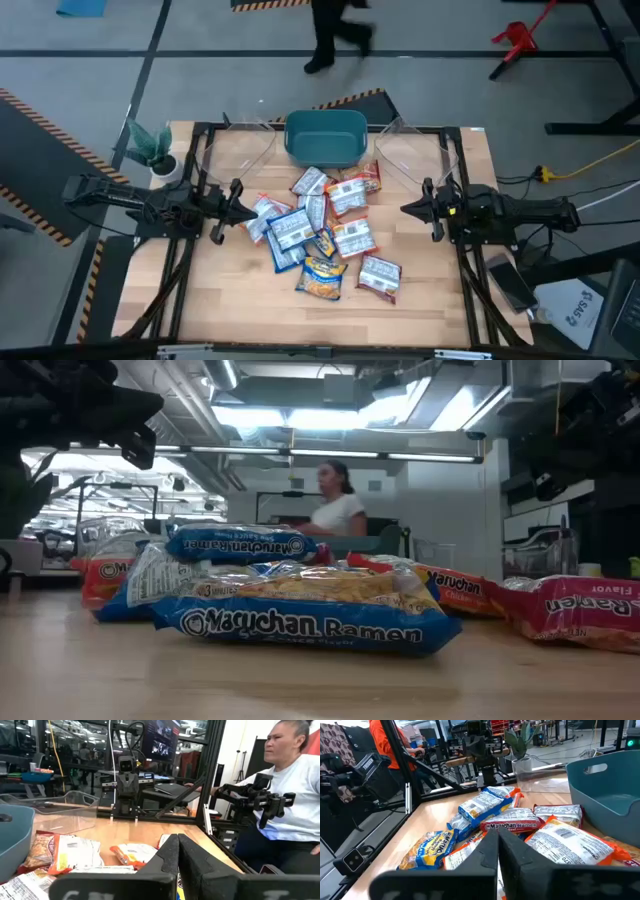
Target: Sort Maruchan noodles
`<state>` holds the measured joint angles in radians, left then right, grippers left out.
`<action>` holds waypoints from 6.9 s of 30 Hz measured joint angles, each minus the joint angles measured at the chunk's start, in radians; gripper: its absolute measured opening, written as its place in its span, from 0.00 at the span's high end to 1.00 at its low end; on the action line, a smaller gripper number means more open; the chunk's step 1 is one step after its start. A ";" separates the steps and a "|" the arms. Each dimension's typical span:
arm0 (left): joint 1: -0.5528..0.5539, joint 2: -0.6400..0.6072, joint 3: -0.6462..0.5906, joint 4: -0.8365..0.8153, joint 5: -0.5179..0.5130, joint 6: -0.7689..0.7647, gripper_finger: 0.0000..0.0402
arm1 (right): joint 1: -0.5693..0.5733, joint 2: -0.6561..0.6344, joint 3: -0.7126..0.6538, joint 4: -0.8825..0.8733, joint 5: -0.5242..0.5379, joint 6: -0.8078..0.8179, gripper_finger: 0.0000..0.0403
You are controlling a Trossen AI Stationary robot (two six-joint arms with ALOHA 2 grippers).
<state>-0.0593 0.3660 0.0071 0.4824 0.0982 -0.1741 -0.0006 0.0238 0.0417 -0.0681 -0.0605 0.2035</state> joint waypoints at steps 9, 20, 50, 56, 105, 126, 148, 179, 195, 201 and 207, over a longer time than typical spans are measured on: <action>0.000 0.000 0.000 0.000 0.000 0.000 1.00 | 0.000 0.000 0.000 0.000 0.000 0.000 1.00; 0.000 0.000 0.000 0.000 0.000 0.000 1.00 | 0.000 0.000 0.000 0.000 0.000 0.000 1.00; 0.000 0.000 0.000 0.000 0.000 0.000 1.00 | 0.000 0.000 0.000 0.000 0.000 0.000 1.00; 0.000 0.000 0.000 0.000 0.000 0.000 1.00 | 0.000 0.000 0.000 0.000 0.000 0.000 1.00; 0.000 0.000 0.000 0.000 0.000 0.000 1.00 | 0.000 0.000 0.000 0.000 0.000 0.000 1.00; 0.000 0.000 0.000 0.035 -0.005 0.000 1.00 | 0.000 0.000 0.007 0.015 0.139 0.001 1.00; 0.000 0.000 0.000 0.169 -0.026 0.057 1.00 | 0.000 0.000 0.010 0.191 0.306 0.158 0.99; 0.029 0.455 0.521 0.033 -0.476 -0.071 0.80 | 0.000 0.242 0.374 -0.272 0.397 -0.056 0.26; 0.015 0.517 0.669 -0.232 -0.291 -0.185 0.80 | 0.128 0.770 0.398 0.130 0.138 0.158 0.26; -0.017 0.517 0.669 -0.233 -0.285 -0.188 0.80 | 0.243 0.930 0.555 -0.015 0.329 0.195 0.26; -0.066 0.516 0.669 -0.252 -0.263 -0.133 0.80 | 0.357 1.130 0.736 -0.317 0.486 0.304 0.26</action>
<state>-0.1255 0.8823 0.6762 0.2308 -0.1646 -0.3069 0.3562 1.1540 0.7776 -0.3853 0.4257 0.5075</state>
